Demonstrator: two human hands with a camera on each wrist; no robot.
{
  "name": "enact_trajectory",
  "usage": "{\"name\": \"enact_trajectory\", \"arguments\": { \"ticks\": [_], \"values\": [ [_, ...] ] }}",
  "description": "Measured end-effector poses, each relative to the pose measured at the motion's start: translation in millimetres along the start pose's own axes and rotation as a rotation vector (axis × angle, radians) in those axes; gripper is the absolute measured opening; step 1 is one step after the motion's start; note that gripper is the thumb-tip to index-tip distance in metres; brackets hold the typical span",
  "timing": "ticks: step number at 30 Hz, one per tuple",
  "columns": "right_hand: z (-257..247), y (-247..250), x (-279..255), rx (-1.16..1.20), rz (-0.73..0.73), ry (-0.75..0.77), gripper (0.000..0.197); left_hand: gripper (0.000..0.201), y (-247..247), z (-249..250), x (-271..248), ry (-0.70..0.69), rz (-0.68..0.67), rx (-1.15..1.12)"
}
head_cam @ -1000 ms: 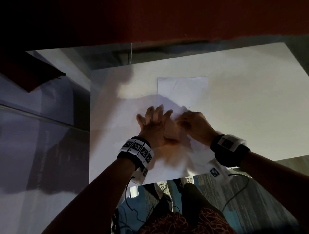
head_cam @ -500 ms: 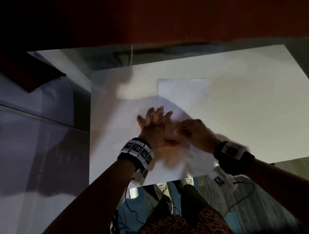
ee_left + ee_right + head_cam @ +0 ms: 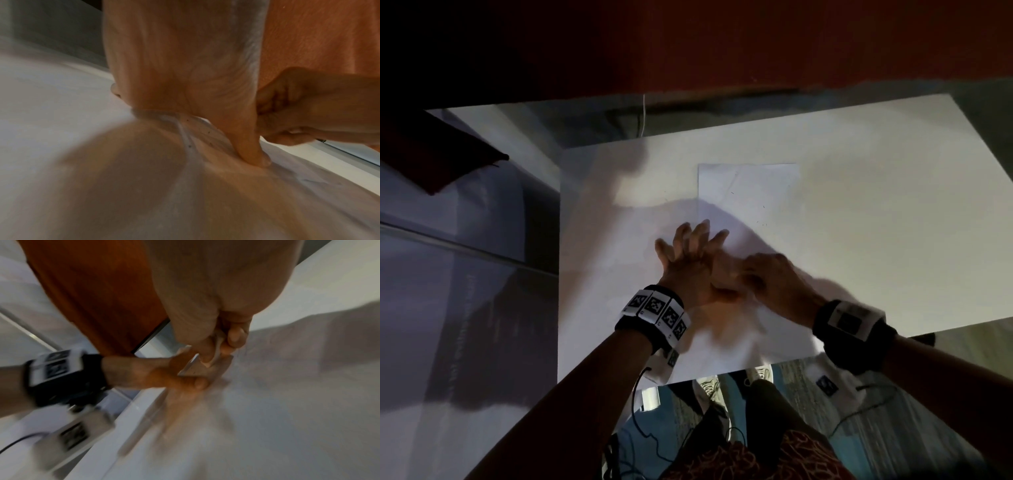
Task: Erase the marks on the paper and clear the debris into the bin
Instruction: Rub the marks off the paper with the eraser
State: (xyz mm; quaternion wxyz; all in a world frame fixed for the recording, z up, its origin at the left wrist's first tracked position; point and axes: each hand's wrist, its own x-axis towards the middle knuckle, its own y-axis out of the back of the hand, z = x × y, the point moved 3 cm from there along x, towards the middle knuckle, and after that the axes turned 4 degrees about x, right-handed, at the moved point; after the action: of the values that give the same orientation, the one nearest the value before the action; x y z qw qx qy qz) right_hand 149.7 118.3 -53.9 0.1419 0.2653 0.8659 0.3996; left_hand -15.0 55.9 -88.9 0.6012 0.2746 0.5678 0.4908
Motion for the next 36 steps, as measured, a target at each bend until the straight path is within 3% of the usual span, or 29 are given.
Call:
{"name": "enact_trajectory", "arguments": {
  "ticks": [2,6,10,14,18,22,26,30,34,36],
  "values": [
    [-1,3,0,0.025,-0.055,-0.037,0.031,0.129,2,1,0,0.002,-0.011,0.002],
    [19,7,25,0.007,0.024,-0.175,0.029,0.131,0,1,-1,-0.002,-0.019,0.018],
    [-4,3,2,0.049,-0.065,-0.028,0.027,0.131,2,0,-2,-0.006,-0.015,-0.012],
    [14,11,30,0.037,-0.04,-0.212,0.033,0.13,4,2,-3,-0.009,-0.027,0.002],
    [-6,4,8,0.02,-0.082,-0.069,0.02,0.129,3,0,-4,-0.01,-0.009,-0.008],
    [14,16,30,0.057,-0.057,-0.248,0.029,0.129,2,2,-2,-0.01,-0.02,0.012],
    [0,6,10,-0.004,-0.102,-0.124,0.022,0.131,-1,-1,-2,-0.012,-0.008,-0.014],
    [2,19,30,-0.007,-0.098,-0.19,0.027,0.132,0,0,0,-0.01,-0.038,-0.013],
    [-15,4,25,0.022,-0.185,-0.068,0.025,0.13,-1,-1,1,-0.018,-0.022,0.012],
    [2,11,18,-0.016,-0.17,-0.112,0.022,0.128,-1,-2,0,-0.029,-0.01,-0.006]
  ]
}}
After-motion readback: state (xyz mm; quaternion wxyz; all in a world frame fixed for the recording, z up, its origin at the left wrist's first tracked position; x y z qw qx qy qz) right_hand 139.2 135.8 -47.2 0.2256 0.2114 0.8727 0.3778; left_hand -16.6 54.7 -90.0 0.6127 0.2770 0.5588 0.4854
